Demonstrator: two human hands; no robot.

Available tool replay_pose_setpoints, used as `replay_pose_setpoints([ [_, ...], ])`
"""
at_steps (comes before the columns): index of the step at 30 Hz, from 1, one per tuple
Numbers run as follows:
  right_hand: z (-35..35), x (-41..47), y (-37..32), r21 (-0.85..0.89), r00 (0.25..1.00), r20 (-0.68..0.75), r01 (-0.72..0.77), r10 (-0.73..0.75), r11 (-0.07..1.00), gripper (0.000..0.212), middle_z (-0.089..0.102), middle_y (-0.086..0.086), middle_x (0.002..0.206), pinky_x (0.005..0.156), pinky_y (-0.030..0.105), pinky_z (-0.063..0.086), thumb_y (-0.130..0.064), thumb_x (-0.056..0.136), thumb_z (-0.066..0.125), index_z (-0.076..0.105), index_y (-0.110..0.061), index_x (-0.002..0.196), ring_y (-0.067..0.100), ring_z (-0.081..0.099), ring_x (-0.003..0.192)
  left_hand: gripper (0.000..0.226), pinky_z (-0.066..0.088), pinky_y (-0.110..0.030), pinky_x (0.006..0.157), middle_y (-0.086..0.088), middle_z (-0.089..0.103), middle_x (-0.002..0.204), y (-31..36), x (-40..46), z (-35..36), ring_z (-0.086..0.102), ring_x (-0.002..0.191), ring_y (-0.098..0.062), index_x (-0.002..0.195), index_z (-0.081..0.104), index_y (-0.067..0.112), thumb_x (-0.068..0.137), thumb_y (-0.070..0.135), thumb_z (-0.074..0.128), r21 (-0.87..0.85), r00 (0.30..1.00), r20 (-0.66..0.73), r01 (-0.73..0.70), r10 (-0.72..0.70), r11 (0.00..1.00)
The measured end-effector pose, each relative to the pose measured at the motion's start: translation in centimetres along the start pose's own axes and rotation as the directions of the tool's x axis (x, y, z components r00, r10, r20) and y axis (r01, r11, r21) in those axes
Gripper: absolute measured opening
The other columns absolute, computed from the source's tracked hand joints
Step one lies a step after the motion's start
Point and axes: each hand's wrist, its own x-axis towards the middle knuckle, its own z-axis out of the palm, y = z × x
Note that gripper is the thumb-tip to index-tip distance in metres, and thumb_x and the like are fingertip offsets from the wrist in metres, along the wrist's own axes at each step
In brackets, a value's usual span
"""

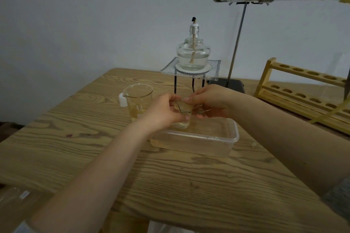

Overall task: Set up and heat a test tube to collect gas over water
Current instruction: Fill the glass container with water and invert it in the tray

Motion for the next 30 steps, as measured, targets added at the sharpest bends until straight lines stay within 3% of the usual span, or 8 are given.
replay_pose_setpoints([
  [2,0.1,0.2,0.3,0.014,1.0,0.003,-0.002,0.002,1.0,0.018,0.067,0.011,0.091,0.054,0.025,0.055,-0.017,0.086,0.069,0.068,-0.005,0.1,0.018,0.064,0.07,0.061,0.041,-0.01,0.06,0.01,0.062,0.094,0.0,0.0,0.0,0.054,0.071,0.002,0.119,0.055,0.014,0.065,0.013,0.084,-0.019,1.0,0.011,-0.001,0.001,1.0],
  [4,0.4,0.3,0.6,0.015,1.0,0.003,0.003,-0.003,1.0,0.017,0.067,0.015,0.101,0.076,0.036,0.059,-0.02,0.087,0.069,0.067,-0.006,0.097,0.024,0.066,0.083,0.062,0.045,-0.011,0.065,0.007,0.064,0.101,0.0,-0.1,0.0,0.058,0.08,0.0,0.118,0.055,0.013,0.064,0.012,0.084,-0.026,1.0,0.015,-0.004,0.004,1.0],
  [9,0.9,0.0,0.6,0.018,1.0,0.015,0.003,-0.004,1.0,0.022,0.067,0.012,0.095,0.081,0.041,0.056,-0.024,0.088,0.067,0.064,-0.006,0.1,0.024,0.066,0.077,0.063,0.041,0.002,0.055,0.014,0.059,0.096,0.2,-0.4,0.0,0.052,0.075,0.007,0.119,0.051,0.017,0.066,0.012,0.084,-0.034,1.0,0.011,-0.022,0.023,0.999],
  [11,1.0,-0.1,0.5,0.03,1.0,0.011,-0.003,0.002,1.0,0.021,0.067,0.012,0.091,0.085,0.044,0.055,-0.024,0.088,0.067,0.062,-0.006,0.099,0.024,0.066,0.073,0.067,0.043,-0.001,0.055,0.012,0.059,0.096,0.3,-0.4,0.0,0.053,0.075,0.006,0.122,0.05,0.017,0.065,0.013,0.084,-0.033,1.0,0.002,-0.024,0.024,0.999],
  [16,1.4,0.2,0.6,0.006,0.997,-0.073,0.034,-0.034,0.999,0.027,0.067,0.012,0.094,0.082,0.046,0.058,-0.026,0.082,0.074,0.055,-0.011,0.094,0.026,0.068,0.079,0.07,0.05,-0.021,0.062,0.002,0.059,0.096,0.2,-0.5,-0.2,0.056,0.067,-0.005,0.119,0.047,0.028,0.063,0.01,0.085,-0.072,0.998,-0.011,-0.058,0.058,0.996],
  [20,1.9,0.1,0.8,-0.203,0.93,-0.255,0.215,-0.264,0.955,0.021,0.059,-0.001,0.077,0.073,0.033,0.054,-0.024,0.077,0.078,0.059,-0.015,0.081,0.015,0.059,0.079,0.069,0.054,-0.043,0.074,-0.008,0.055,0.092,0.0,-0.3,-0.1,0.054,0.07,-0.017,0.112,0.046,0.034,0.061,0.011,0.086,-0.061,0.998,-0.024,-0.064,0.063,0.996],
  [26,2.0,-0.6,0.5,-0.52,0.836,-0.267,0.294,-0.48,0.802,0.014,0.062,-0.009,0.07,0.063,0.015,0.045,-0.025,0.084,0.071,0.076,-0.013,0.087,0.002,0.056,0.068,0.066,0.042,-0.026,0.061,-0.009,0.059,0.099,-0.5,0.3,0.3,0.044,0.059,-0.007,0.111,0.045,0.028,0.06,0.017,0.087,-0.066,0.998,-0.04,-0.043,0.04,0.997],
  [30,2.3,-1.2,0.3,-0.661,0.835,-0.173,0.294,-0.522,0.691,0.018,0.069,-0.003,0.083,0.067,0.022,0.047,-0.025,0.09,0.061,0.077,-0.016,0.093,0.01,0.059,0.078,0.066,0.04,-0.02,0.058,0.0,0.056,0.092,-0.6,0.4,0.5,0.047,0.062,-0.003,0.113,0.046,0.023,0.062,0.018,0.086,-0.051,0.998,-0.049,-0.032,0.029,0.998],
])
